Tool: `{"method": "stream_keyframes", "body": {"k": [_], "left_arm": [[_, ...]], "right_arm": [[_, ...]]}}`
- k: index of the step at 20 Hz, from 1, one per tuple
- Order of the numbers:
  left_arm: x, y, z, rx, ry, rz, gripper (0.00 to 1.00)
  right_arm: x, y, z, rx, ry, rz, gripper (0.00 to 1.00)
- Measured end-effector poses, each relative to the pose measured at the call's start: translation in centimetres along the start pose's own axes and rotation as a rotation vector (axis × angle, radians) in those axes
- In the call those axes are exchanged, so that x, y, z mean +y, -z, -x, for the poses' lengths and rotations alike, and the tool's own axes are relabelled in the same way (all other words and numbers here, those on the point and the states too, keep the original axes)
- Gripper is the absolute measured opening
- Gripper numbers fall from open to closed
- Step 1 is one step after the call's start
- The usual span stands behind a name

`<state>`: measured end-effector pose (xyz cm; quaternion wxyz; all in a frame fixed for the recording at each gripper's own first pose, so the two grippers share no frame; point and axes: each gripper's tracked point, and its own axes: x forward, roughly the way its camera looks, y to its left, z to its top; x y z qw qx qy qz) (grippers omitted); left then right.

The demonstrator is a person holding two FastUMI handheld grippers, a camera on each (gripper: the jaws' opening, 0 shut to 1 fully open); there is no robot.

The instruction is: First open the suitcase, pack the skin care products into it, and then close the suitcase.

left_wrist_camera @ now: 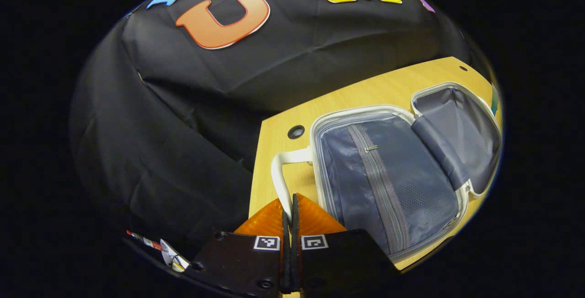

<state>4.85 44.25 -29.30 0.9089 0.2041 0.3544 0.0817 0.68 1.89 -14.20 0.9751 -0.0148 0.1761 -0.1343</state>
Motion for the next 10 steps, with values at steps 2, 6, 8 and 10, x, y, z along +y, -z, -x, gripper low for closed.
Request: {"method": "stream_keyframes", "body": {"k": [2, 6, 8, 10], "left_arm": [[-0.3, 1.2, -1.0, 0.029, 0.019, 0.021, 0.03], [-1.5, 3.6, -2.9, 0.075, 0.079, 0.066, 0.04], [-2.2, 4.4, -3.8, 0.101, 0.115, 0.074, 0.06], [-2.2, 4.4, -4.1, 0.082, 0.138, 0.089, 0.1]], "right_arm": [[0.2, 0.4, 0.1, 0.008, 0.004, 0.01, 0.8], [0.3, 0.9, 0.5, 0.02, 0.014, 0.028, 0.8], [0.3, 1.2, 0.7, 0.024, 0.019, 0.027, 0.8], [0.4, 1.7, 1.0, 0.026, 0.023, 0.024, 0.8]]}}
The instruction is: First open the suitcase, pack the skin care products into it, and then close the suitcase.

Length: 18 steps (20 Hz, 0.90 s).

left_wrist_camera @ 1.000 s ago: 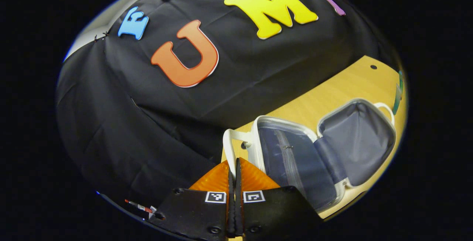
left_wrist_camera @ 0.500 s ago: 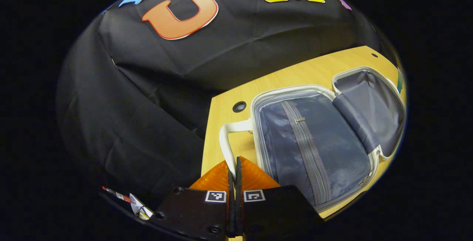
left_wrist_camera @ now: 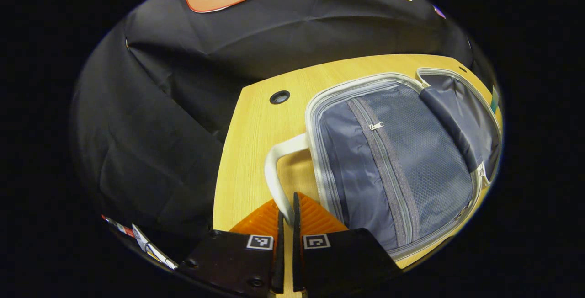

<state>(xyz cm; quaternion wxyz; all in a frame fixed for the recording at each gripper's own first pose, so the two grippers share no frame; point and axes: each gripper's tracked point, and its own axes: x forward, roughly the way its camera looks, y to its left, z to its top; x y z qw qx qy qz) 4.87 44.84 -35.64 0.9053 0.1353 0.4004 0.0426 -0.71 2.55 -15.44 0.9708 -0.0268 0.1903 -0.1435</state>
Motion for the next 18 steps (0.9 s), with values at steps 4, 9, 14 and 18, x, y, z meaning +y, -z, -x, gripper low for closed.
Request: {"method": "stream_keyframes", "body": {"k": [4, 9, 14, 18], "left_arm": [[1.5, -1.0, 2.1, -0.049, -0.052, 0.034, 0.52], [-1.5, -5.6, 9.3, -0.225, -0.018, 0.114, 0.98], [-13.0, -11.9, 16.7, -0.382, 0.119, 0.16, 0.98], [-24.2, -15.7, 19.8, -0.438, 0.278, 0.156, 0.98]], "right_arm": [[0.4, 0.9, 0.5, -0.01, -0.02, 0.015, 0.8], [0.5, 1.5, -0.5, -0.02, -0.089, 0.053, 0.8], [-1.1, 1.7, -2.0, -0.022, -0.147, 0.069, 0.8], [-3.6, 2.7, -3.3, -0.007, -0.18, 0.081, 0.8]]}}
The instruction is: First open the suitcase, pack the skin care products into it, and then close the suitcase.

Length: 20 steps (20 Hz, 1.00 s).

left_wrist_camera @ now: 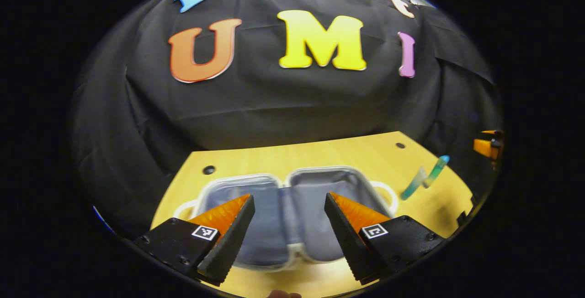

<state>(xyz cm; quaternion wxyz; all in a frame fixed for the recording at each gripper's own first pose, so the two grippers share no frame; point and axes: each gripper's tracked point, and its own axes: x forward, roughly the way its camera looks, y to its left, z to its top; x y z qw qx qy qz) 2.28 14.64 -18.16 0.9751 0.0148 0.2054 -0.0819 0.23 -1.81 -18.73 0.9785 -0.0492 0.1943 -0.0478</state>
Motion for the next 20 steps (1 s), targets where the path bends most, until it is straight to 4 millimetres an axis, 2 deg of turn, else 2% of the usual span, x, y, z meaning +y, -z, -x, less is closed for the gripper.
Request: {"method": "stream_keyframes", "body": {"k": [3, 6, 9, 13, 15, 16, 17, 20], "left_arm": [[-7.8, 0.0, -1.3, -0.008, 0.094, 0.0, 0.98], [-15.2, 1.6, -2.8, 0.027, 0.191, 0.001, 0.98], [-21.0, 3.8, -4.5, 0.068, 0.25, -0.022, 0.98], [-26.2, 7.4, -8.5, 0.124, 0.268, -0.032, 0.98], [-27.2, 8.8, -11.0, 0.155, 0.247, -0.017, 0.98], [-27.5, 9.4, -12.4, 0.164, 0.228, -0.006, 0.92], [-27.8, 10.0, -13.7, 0.172, 0.21, 0.002, 0.98], [-27.9, 11.6, -17.0, 0.187, 0.164, 0.026, 0.98]], "right_arm": [[-2.2, 1.0, -0.3, 0.013, -0.017, 0.009, 0.8], [-4.6, 2.2, -0.7, 0.028, -0.024, 0.017, 0.8], [-6.7, 3.7, -1.1, 0.057, -0.03, 0.013, 0.79], [-8.2, 6.0, -2.4, 0.103, -0.05, 0.03, 0.79], [-8.5, 7.1, -3.3, 0.123, -0.065, 0.046, 0.8], [-8.6, 7.7, -3.8, 0.134, -0.069, 0.055, 0.8], [-8.6, 8.3, -4.3, 0.148, -0.077, 0.061, 0.8], [-9.3, 10.6, -5.5, 0.212, -0.096, 0.059, 0.8]]}}
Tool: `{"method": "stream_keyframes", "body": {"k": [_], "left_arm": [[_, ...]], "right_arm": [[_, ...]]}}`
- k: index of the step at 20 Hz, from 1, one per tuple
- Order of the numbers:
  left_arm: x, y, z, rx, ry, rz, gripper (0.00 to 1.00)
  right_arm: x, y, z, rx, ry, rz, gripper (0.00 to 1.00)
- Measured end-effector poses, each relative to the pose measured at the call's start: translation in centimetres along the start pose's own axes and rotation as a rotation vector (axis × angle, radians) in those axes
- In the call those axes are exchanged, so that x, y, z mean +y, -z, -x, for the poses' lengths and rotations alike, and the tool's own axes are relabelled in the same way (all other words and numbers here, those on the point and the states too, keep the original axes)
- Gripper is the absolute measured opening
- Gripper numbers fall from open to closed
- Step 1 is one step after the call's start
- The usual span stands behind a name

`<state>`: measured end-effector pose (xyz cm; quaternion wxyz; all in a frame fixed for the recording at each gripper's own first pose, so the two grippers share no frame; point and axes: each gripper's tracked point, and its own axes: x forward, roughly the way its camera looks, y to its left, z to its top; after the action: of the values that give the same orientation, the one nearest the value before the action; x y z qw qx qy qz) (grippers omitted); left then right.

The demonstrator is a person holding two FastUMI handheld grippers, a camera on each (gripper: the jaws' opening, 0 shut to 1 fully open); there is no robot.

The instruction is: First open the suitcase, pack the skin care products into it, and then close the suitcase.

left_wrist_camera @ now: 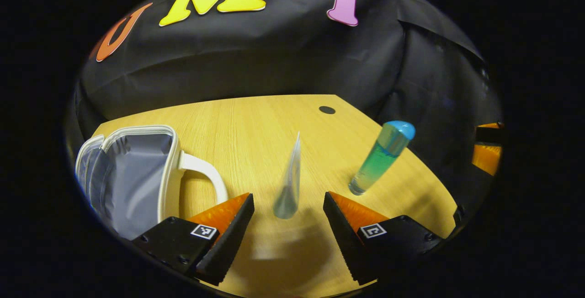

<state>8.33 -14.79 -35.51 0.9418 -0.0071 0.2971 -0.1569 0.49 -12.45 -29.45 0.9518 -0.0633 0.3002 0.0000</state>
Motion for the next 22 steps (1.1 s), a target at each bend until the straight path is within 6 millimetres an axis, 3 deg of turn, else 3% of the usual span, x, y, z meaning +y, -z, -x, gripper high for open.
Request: {"method": "stream_keyframes", "body": {"k": [5, 10, 11, 12, 13, 14, 15, 17, 19, 22], "left_arm": [[0.1, 0.5, -2.8, -0.007, -0.031, 0.008, 0.72], [0.6, 0.4, -3.2, -0.011, -0.052, -0.005, 0.5], [0.8, 0.5, -3.2, -0.005, -0.06, -0.001, 0.51], [0.8, 0.7, -2.9, 0.001, -0.06, 0.008, 0.43], [0.9, 0.7, -2.4, 0.004, -0.066, 0.014, 0.51], [1.0, 0.4, -1.7, 0.003, -0.07, 0.016, 0.5], [1.0, 0.0, -0.8, -0.004, -0.068, 0.017, 0.42], [0.8, -1.1, 1.4, -0.016, -0.055, 0.021, 0.42], [0.7, -1.9, 4.3, -0.023, -0.045, 0.03, 0.42], [1.9, -2.9, 9.3, -0.031, -0.074, 0.023, 0.42]], "right_arm": [[-0.8, 0.3, -1.7, -0.007, -0.008, -0.01, 0.8], [1.0, -0.1, -2.9, -0.009, -0.075, -0.01, 0.79], [1.6, -0.5, -3.0, -0.016, -0.088, 0.002, 0.79], [2.1, -0.9, -3.3, -0.027, -0.1, 0.013, 0.8], [2.9, -1.6, -3.3, -0.036, -0.13, 0.012, 0.8], [4.1, -2.2, -3.4, -0.046, -0.167, 0.003, 0.8], [5.2, -2.7, -3.7, -0.047, -0.194, -0.008, 0.8], [6.8, -3.3, -4.8, -0.04, -0.219, -0.026, 0.8], [8.5, -4.2, -6.2, -0.053, -0.222, -0.035, 0.8], [10.3, -3.6, -9.1, -0.037, -0.205, -0.03, 0.79]]}}
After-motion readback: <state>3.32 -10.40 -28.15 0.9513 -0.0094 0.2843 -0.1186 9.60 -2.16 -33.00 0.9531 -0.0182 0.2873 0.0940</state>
